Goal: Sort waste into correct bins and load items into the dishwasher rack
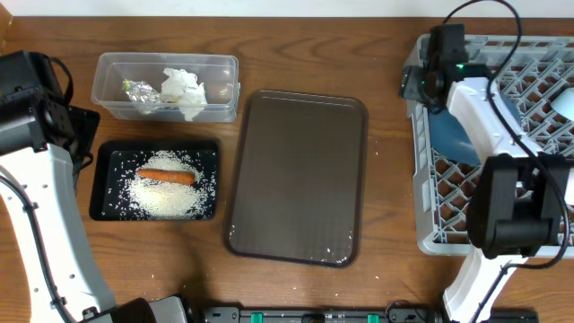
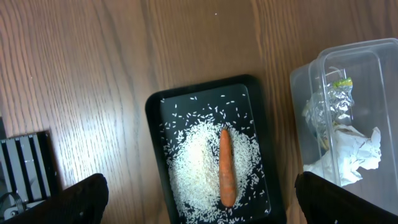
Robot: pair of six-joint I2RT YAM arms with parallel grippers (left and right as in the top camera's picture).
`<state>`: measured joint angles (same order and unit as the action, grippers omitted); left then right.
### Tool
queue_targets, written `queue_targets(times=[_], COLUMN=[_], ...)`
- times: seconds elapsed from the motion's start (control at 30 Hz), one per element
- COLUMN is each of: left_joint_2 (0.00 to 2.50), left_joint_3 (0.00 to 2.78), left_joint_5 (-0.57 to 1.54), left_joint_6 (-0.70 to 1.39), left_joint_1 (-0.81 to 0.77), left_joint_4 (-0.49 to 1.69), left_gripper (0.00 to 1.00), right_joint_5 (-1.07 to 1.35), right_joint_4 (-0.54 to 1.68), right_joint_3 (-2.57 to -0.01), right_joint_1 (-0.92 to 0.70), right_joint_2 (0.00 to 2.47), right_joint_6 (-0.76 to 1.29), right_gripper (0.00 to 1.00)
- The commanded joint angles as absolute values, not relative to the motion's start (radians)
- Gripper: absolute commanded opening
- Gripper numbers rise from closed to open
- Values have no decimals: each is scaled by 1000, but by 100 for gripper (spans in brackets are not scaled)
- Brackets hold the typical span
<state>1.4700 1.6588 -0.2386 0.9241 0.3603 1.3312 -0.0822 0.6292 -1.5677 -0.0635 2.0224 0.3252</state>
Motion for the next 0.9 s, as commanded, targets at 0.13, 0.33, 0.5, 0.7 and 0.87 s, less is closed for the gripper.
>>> queue_targets(times=[0.13,0.33,0.5,0.7,0.87], left_joint_2=[1470,1470,1470,1470,1470], left_joint_3=[1651,1651,1651,1651,1651], left_joint_5=[-244,-244,-244,-244,-244], left_joint_6=[937,937,937,937,937], left_joint_1=[365,365,365,365,365], left_joint_4=[1335,1335,1335,1335,1335], left_gripper=[98,98,98,98,98], right_joint_5=[-51,2,56,64,65], right_joint_4=[619,605,584,562,556], right_joint_3=[-1571,-1571,-1571,-1576,-1585], right_joint_1=[-67,-71,-88,-129,-155], right_joint_2=[2031,2031,2031,2031,2031], right_joint_6=[317,293,290,290,292], right_gripper=[44,31,29,27,25])
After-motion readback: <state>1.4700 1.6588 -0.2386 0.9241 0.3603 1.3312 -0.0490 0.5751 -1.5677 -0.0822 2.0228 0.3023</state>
